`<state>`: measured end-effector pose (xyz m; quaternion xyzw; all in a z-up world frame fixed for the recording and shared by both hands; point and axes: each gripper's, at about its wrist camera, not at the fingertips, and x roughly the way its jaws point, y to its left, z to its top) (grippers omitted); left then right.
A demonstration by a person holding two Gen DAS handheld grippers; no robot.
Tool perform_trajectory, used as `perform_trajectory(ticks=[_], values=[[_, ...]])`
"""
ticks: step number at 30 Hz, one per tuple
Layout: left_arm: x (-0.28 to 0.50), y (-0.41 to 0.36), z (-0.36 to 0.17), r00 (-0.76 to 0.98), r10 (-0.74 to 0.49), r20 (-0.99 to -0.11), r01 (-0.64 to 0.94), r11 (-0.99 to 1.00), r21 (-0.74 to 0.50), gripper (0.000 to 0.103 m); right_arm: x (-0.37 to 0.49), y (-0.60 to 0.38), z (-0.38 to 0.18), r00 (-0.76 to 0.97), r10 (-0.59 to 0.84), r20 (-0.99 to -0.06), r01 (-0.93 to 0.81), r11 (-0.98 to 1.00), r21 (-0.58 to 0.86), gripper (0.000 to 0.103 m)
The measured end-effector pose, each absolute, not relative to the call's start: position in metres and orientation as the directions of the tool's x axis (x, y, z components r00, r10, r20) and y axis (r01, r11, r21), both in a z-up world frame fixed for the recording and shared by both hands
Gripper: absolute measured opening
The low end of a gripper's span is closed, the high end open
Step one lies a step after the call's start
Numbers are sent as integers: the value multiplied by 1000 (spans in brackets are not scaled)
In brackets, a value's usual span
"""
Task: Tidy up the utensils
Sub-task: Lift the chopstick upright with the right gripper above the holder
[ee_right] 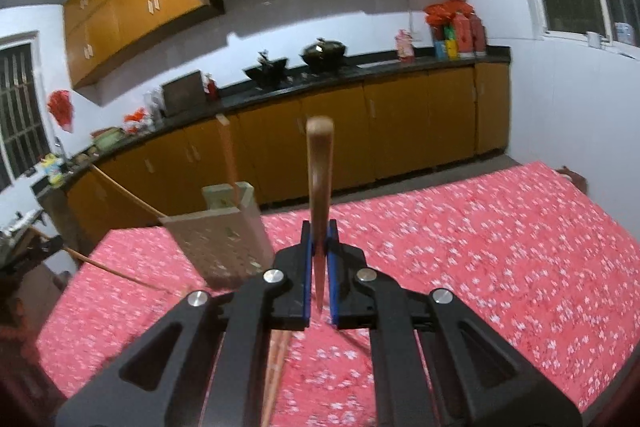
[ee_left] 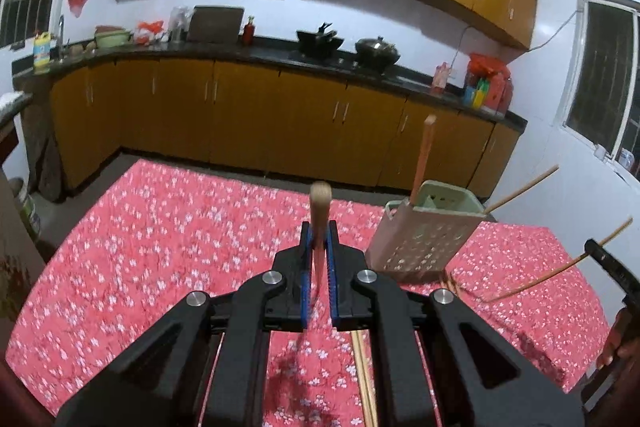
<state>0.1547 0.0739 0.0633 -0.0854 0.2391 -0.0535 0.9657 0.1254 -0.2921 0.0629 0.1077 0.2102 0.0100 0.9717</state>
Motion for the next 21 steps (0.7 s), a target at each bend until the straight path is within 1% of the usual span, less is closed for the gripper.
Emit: perform_trajectory(ticks=[4, 9, 13, 17, 21], values=[[151, 66, 86, 893, -176, -414, 108, 977, -183, 7, 121, -287, 97, 926, 156, -343, -70, 966, 248, 8], [146, 42, 119, 917, -220, -333, 176, 972, -158, 7, 121, -272, 133, 938, 237, -252, -168, 949, 266, 8], [151, 18, 147, 940, -235, -246, 205, 968, -143, 7, 130, -257, 155, 954, 238, -180, -190, 949, 252, 8], [162, 0, 172, 964, -219, -152, 200, 971, -133, 7, 147, -244, 170, 970, 209, -122, -179, 959, 222, 8], [178, -13, 189, 983, -175, -59, 164, 974, -156, 7, 170, -236, 169, 974, 187, -124, -160, 966, 201, 8]])
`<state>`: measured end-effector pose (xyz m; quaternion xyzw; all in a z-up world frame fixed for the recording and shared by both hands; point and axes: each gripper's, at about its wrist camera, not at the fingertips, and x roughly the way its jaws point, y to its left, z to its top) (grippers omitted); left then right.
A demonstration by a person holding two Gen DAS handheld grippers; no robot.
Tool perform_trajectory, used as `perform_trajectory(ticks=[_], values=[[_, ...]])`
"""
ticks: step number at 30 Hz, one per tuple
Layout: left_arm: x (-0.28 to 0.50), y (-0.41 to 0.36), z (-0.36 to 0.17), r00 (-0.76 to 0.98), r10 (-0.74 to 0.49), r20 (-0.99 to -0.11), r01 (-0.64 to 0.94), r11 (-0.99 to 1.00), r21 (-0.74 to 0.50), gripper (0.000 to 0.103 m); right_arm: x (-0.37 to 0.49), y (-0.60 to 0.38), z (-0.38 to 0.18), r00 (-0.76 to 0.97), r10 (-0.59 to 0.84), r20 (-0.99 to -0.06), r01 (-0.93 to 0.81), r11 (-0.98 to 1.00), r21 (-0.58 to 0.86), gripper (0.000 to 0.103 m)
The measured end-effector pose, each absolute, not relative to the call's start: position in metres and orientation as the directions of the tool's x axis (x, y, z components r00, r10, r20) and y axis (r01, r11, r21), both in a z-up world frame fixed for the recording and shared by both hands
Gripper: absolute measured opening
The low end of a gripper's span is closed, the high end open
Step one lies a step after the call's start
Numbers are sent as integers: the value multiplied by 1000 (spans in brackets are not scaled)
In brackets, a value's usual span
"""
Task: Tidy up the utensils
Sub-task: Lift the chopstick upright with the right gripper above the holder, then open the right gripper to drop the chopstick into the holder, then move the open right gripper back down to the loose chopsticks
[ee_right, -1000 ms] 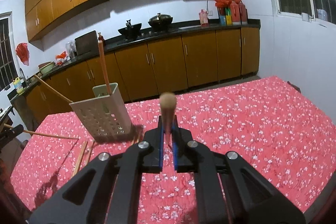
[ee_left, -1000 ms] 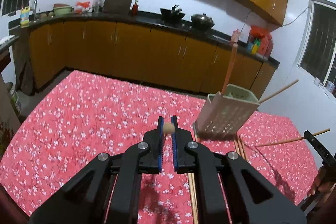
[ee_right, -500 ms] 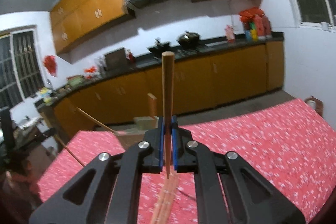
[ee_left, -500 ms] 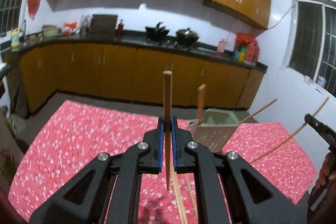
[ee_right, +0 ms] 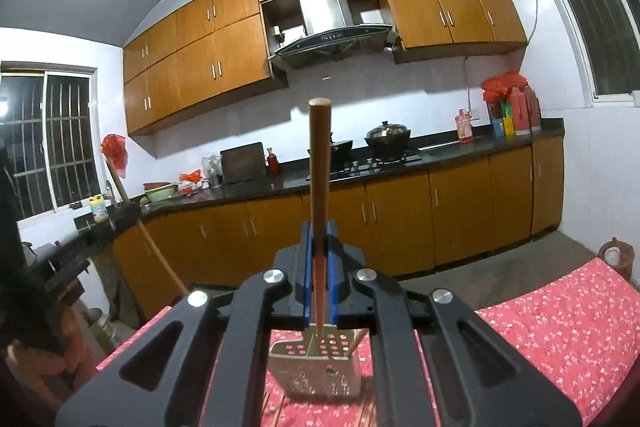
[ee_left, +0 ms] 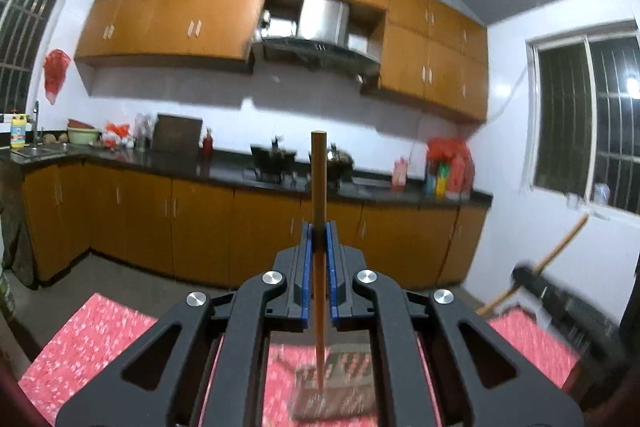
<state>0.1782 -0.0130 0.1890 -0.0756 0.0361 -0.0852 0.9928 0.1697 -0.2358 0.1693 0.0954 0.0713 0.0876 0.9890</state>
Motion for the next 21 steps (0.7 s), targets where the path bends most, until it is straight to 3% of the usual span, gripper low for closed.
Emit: perform_trajectory(ticks=[4, 15, 21], values=[[196, -20, 184, 989, -143, -40, 134, 975, -176, 7, 197, -232, 156, 970, 178, -169, -143, 970, 199, 8], [218, -26, 141, 986, -130, -107, 108, 976, -191, 7, 226, -214, 127, 946, 185, -267, -143, 975, 169, 8], [216, -18, 135, 980, -137, -145, 106, 974, -201, 8, 219, -214, 126, 945, 191, -265, -147, 973, 176, 16]])
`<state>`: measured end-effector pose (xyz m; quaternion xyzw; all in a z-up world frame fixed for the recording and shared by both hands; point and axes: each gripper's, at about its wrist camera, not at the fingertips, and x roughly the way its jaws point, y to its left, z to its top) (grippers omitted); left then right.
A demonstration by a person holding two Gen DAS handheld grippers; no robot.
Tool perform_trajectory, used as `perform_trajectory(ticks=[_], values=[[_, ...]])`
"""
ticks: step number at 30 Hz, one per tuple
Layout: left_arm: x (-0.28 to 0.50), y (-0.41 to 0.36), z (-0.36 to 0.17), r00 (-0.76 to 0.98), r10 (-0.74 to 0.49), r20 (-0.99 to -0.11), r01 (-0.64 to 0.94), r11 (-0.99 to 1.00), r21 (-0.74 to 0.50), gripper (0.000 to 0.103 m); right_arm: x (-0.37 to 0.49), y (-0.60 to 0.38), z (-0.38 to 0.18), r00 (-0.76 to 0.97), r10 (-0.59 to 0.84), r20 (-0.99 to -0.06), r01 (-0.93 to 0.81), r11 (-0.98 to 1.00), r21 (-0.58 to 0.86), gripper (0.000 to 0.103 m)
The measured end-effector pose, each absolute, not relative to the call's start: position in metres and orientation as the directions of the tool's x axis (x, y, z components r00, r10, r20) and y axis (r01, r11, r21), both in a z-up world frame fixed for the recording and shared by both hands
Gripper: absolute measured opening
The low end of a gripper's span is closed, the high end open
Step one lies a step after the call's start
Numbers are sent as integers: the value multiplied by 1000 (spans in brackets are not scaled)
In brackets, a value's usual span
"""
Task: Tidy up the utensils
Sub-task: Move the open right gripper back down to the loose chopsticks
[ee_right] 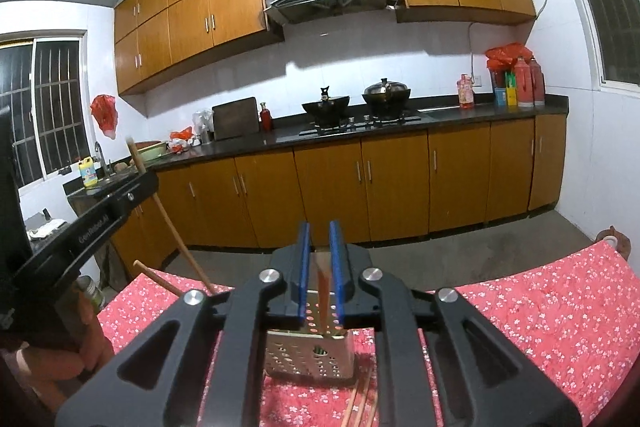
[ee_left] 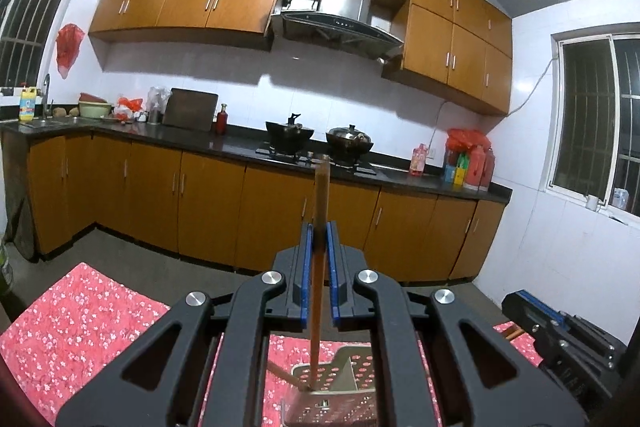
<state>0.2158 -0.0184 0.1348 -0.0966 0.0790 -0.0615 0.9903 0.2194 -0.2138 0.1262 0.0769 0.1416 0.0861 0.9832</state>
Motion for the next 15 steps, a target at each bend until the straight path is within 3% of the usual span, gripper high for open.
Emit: perform_trajectory(ticks=[11, 15], values=[[177, 11, 159, 987, -148, -66, 127, 959, -254, 9, 169, -238, 152, 971, 179, -158, -146, 969, 199, 18], [150, 29, 155, 987, -144, -66, 122, 956, -266, 9, 147, -257, 137, 974, 128, -185, -88, 974, 209, 18]])
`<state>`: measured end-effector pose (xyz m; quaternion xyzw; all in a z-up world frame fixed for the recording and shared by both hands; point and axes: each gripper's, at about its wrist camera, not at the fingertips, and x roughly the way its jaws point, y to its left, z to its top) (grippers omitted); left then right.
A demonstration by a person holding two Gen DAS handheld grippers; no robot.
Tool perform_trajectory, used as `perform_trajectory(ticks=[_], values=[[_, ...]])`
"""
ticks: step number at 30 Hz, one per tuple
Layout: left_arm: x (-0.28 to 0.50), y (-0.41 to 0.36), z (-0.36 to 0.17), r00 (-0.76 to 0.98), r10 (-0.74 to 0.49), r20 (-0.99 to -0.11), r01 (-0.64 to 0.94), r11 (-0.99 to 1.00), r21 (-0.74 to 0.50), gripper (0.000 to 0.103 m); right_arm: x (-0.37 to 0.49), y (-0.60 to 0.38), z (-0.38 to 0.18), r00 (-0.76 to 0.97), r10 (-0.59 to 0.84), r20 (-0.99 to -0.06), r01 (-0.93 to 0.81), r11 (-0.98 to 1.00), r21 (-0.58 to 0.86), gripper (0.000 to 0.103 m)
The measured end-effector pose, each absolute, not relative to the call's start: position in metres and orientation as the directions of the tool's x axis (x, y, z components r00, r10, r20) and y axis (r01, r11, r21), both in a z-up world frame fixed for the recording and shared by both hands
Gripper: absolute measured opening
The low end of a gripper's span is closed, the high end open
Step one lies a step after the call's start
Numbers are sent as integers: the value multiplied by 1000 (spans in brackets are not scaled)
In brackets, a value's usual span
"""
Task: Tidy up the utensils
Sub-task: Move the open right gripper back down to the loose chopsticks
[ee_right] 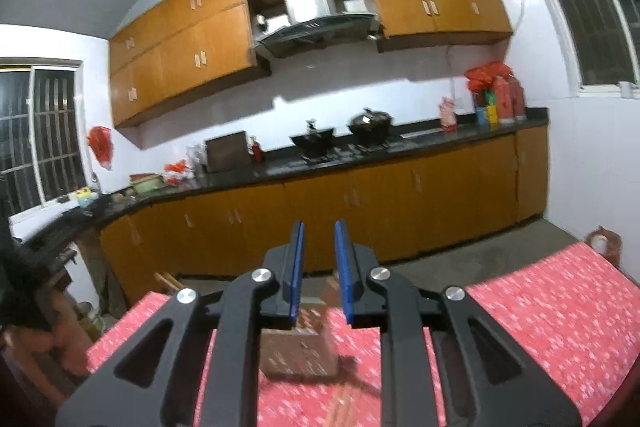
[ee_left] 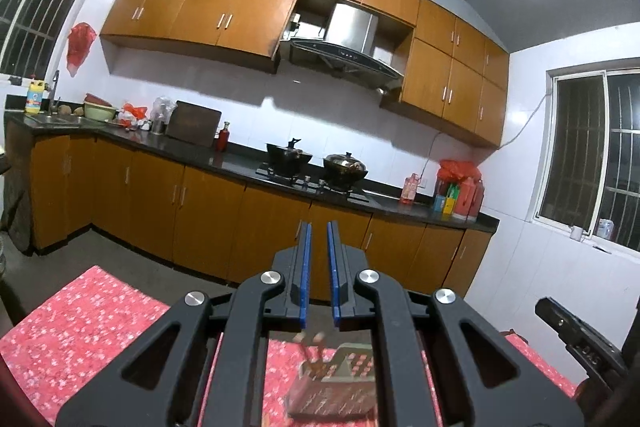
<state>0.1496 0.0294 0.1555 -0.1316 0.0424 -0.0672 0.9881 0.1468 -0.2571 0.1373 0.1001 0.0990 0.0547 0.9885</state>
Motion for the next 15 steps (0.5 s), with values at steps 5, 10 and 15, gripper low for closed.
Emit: perform_trajectory(ticks=[5, 10, 15], values=[[138, 45, 114, 971, -122, -205, 68, 966, -250, 9, 148, -280, 72, 916, 77, -394, 9, 977, 212, 18], [150, 53, 38, 875, -135, -465, 22, 970, -241, 9, 159, -275, -15, 758, 132, -639, 42, 968, 249, 20], [145, 52, -20, 781, -174, -600, 26, 969, -247, 9, 155, -247, -63, 665, 211, -716, 4, 958, 286, 20]])
